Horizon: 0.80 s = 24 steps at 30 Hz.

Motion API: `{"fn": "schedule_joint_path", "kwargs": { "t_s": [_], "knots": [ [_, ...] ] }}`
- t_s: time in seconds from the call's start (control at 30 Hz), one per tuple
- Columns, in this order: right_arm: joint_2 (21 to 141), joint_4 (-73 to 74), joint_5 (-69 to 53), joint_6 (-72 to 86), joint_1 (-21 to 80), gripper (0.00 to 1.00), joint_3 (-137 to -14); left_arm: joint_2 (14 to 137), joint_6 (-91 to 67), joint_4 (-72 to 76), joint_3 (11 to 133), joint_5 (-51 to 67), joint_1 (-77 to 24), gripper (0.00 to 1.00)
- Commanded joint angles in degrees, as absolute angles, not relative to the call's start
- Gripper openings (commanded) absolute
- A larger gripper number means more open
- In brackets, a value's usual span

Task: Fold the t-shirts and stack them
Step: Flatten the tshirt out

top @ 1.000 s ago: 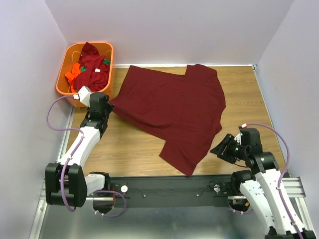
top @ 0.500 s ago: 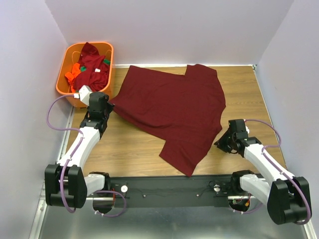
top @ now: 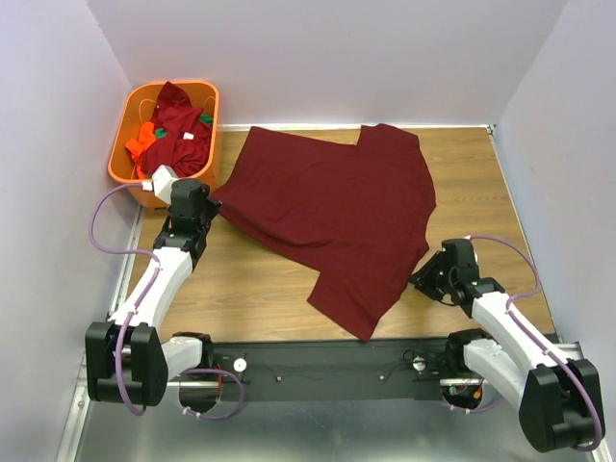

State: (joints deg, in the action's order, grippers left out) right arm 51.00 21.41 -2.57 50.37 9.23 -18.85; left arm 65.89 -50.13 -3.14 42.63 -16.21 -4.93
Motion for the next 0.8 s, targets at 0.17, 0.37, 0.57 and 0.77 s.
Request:
{"fn": "schedule_joint_path", "kwargs": {
  "t_s": [0.17,0.37,0.57,0.77],
  "knots": [
    [51.9,19.7,-2.1,53.2,16.2,0.40,-17.9,65.1,-49.6,-2.9,42.0,-16.0,-4.6,0.00],
    [53.2,20.1,-0.3,56.9,21.4,0.39,-15.7,65.3,-49.7,-2.6,41.3,-15.9,-4.6,0.00],
    [51.9,21.4,3.1,58.0,21.6,0.33,-15.9,65.4,-49.7,-1.9,40.1,-15.5,-4.6,0.00],
    [51.4,30.7,10.0,54.7,21.6,0.01,-24.9,64.9,-49.2,-1.9,38.2,-15.3,-4.6,0.00]
  ]
}}
